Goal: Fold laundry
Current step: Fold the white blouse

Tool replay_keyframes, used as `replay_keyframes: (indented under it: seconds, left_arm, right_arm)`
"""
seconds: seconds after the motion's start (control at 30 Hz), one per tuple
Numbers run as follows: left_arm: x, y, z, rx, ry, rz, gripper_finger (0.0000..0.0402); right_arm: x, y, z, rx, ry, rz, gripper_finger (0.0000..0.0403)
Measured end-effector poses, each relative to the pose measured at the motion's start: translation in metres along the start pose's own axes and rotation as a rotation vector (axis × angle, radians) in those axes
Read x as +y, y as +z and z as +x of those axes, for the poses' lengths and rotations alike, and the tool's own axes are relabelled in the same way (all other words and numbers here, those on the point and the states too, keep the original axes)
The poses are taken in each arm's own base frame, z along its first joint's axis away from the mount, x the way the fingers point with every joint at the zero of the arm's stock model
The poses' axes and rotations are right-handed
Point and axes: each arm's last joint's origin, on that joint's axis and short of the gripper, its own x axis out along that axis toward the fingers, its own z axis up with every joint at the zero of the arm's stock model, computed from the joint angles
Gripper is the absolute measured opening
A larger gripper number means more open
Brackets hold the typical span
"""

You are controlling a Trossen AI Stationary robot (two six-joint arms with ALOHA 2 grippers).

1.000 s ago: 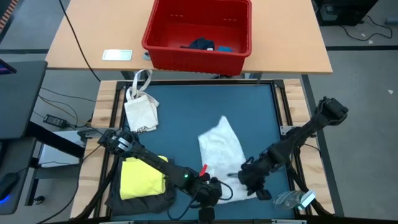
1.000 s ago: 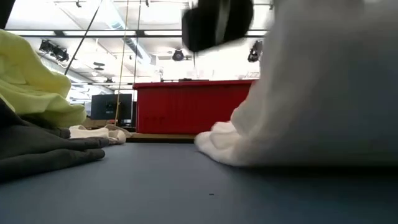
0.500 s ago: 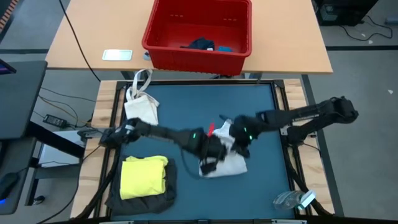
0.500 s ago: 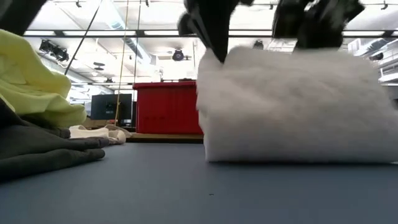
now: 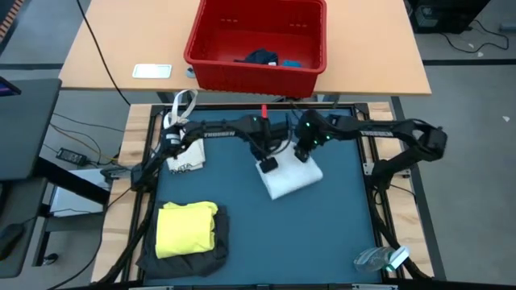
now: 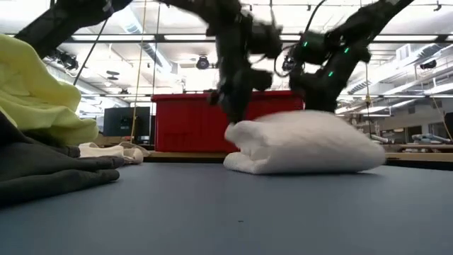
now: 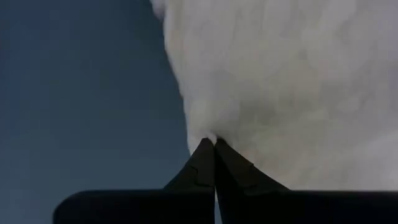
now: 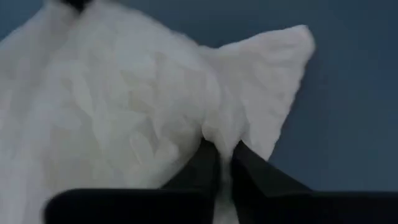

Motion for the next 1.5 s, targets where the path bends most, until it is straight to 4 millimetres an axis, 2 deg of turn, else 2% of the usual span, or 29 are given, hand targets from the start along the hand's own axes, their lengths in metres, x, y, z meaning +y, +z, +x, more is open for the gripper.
replay_keyframes:
  seconds: [0.17,0.3,0.4,0.5,0.6,0.7,0.83,0.93,1.03,1.13,1.23,1.33,1.5]
  left_arm:
    - [0.048,-0.013,0.037,0.127,0.011,-0.093,0.0002]
    - [0.072,-0.015,0.047,0.143,-0.003,-0.102,0.0008]
    - [0.081,-0.009,0.045,0.103,-0.047,-0.103,0.0011]
    - [0.088,-0.001,0.035,0.055,-0.069,-0.077,0.0012]
    - [0.095,0.008,0.022,0.0,-0.073,-0.041,0.0012]
    - [0.105,0.017,0.006,-0.063,-0.069,-0.011,0.0013]
    - [0.123,0.027,-0.016,-0.146,-0.06,-0.005,0.0013]
    - [0.136,0.031,-0.03,-0.188,-0.048,-0.027,0.0013]
    - [0.141,0.03,-0.044,-0.171,-0.043,-0.059,0.0013]
    - [0.137,0.027,-0.048,-0.142,-0.045,-0.061,0.0014]
    - [0.13,0.027,-0.04,-0.135,-0.051,-0.073,0.0014]
    - [0.127,0.026,-0.024,-0.131,-0.047,-0.105,0.0014]
    - [0.137,0.017,0.002,-0.07,0.024,-0.168,0.0014]
  right_arm:
    - [-0.022,0.008,0.013,-0.056,-0.027,0.19,0.0128]
    - [-0.032,0.01,0.003,-0.076,-0.009,0.339,0.0201]
    - [-0.032,0.013,-0.016,-0.135,0.051,0.417,0.0241]
    - [-0.028,0.015,-0.038,-0.204,0.102,0.458,0.0264]
    - [-0.02,0.017,-0.058,-0.26,0.186,0.478,0.027]
    - [-0.007,0.016,-0.064,-0.238,0.315,0.417,0.0265]
    - [0.01,0.014,-0.042,-0.139,0.429,0.208,0.0242]
    - [0.012,0.014,-0.015,-0.063,0.448,0.178,0.0219]
    - [0.001,0.013,0.013,-0.028,0.348,0.218,0.0201]
    - [-0.021,0.014,0.034,-0.051,0.186,0.329,0.0189]
    - [-0.043,0.016,0.048,-0.088,0.127,0.457,0.0185]
    - [-0.059,0.017,0.059,-0.105,0.138,0.553,0.0185]
    - [-0.061,0.014,0.064,-0.066,0.197,0.563,0.0185]
